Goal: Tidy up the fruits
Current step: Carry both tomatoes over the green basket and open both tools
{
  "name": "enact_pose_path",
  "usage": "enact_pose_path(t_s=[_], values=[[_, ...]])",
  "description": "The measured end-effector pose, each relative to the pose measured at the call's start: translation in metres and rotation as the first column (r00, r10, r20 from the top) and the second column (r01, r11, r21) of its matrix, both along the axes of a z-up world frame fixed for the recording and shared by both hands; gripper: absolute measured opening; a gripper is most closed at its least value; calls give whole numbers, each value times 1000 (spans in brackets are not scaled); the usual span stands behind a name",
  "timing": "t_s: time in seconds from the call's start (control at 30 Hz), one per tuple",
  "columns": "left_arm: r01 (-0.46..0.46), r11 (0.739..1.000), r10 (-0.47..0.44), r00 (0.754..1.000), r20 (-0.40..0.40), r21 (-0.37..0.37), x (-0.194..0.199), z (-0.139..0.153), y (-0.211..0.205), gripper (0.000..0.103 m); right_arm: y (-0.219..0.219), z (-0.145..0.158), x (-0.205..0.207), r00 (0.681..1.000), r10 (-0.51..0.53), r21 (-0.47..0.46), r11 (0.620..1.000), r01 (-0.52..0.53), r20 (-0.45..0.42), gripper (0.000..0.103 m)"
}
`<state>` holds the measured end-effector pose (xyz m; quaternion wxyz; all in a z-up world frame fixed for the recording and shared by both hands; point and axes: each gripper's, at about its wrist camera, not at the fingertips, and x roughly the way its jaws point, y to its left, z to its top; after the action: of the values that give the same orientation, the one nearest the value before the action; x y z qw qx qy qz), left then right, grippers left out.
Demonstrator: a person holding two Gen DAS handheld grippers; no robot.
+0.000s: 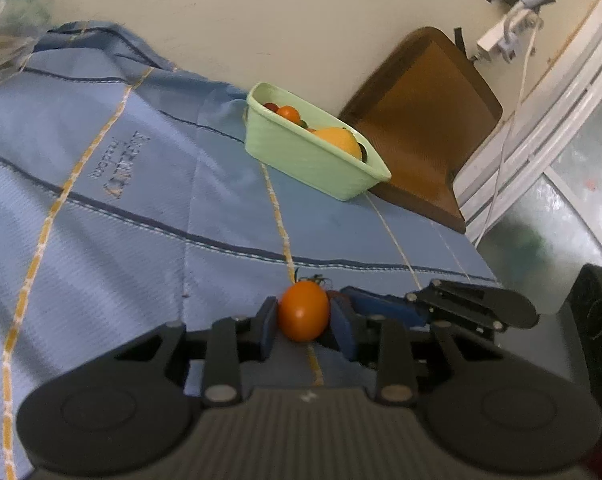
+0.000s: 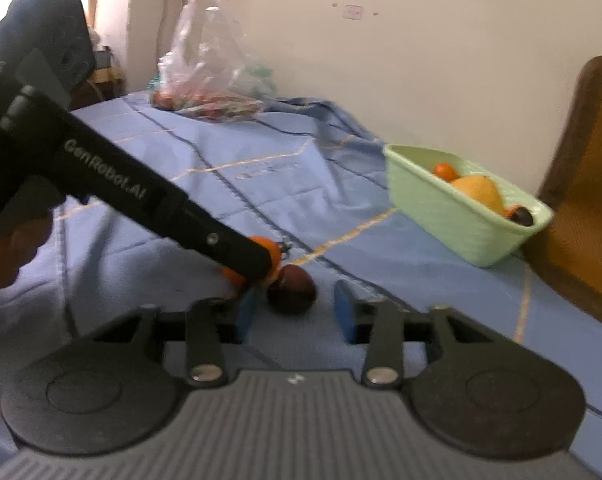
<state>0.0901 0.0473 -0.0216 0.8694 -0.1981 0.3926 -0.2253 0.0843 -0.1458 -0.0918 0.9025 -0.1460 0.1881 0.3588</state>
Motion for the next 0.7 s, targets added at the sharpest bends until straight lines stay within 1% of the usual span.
enact_pose_path(t_s=[0.1,0.17,0.23,0.3,0.4,0.5,0.63,0.7], values=[[-26,999,26,1000,-14,-35,2,0,12,29,-1,1,-2,1000,-14,10,1000,14,16,28],[-46,997,45,999,-22,-68,6,2,21,29,-7,5,-1,999,-47,40,998,46,24,28],[-53,996,52,998,-21,-78,12,6,24,29,-14,10,2,997,-80,77,994,78,21,28],[-46,997,46,999,-9,-67,24,15,21,29,-21,16,8,994,-110,111,988,106,27,28],[-23,999,25,999,46,-40,51,35,8,29,-30,27,26,983,-175,149,975,166,53,29],[-6,1000,6,994,105,-2,92,53,-11,29,-42,40,58,967,-253,224,945,237,44,29],[-22,999,17,995,103,49,148,52,-36,29,-54,47,108,933,-361,279,897,342,15,29],[-35,997,28,996,90,70,174,46,-47,29,-57,49,133,925,-380,302,880,368,-21,30]])
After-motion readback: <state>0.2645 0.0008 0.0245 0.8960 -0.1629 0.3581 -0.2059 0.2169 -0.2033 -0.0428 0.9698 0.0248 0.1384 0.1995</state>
